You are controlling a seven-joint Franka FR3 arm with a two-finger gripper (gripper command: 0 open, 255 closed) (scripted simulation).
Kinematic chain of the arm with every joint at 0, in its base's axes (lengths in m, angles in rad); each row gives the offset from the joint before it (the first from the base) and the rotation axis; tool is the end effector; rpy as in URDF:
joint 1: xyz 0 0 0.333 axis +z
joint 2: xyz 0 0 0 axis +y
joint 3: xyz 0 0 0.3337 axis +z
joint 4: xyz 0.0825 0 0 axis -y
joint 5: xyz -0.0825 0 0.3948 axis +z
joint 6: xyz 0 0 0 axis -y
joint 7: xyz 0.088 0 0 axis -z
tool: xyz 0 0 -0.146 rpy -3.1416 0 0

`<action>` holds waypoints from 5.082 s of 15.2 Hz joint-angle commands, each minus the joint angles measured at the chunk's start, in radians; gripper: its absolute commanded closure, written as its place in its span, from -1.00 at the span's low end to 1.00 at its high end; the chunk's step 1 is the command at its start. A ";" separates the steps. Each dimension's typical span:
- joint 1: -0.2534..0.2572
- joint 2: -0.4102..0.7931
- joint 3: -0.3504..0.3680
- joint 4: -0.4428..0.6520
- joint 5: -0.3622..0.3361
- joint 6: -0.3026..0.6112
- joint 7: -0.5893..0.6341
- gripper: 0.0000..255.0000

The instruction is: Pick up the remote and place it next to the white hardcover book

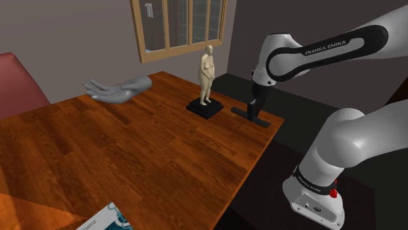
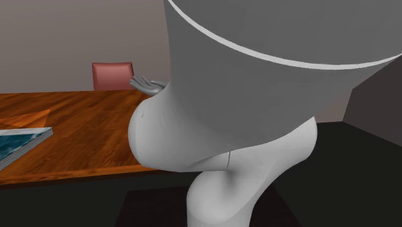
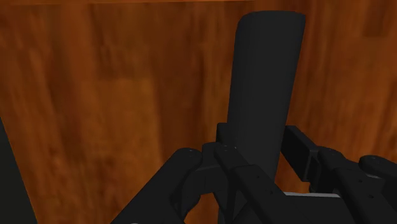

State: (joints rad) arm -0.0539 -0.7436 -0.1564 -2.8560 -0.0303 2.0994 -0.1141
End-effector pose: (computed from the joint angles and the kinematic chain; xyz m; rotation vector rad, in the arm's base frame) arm 0.2968 -0.0554 0.3523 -3.0596 0.0594 0.0105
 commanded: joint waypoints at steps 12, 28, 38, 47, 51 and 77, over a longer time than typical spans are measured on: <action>0.130 -0.082 0.176 0.024 0.136 -0.093 0.197 1.00; 0.348 0.159 0.553 0.205 0.366 0.023 0.614 1.00; 0.344 0.443 0.781 0.461 0.313 0.092 0.892 1.00; 0.331 0.570 0.847 0.470 0.248 0.205 0.975 1.00; 0.326 0.612 0.860 0.445 0.224 0.266 0.992 1.00; 0.330 0.557 0.843 0.461 0.259 0.202 0.962 -1.00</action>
State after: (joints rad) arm 0.2757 -0.1838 0.6882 -2.3966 0.2267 2.3059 0.8501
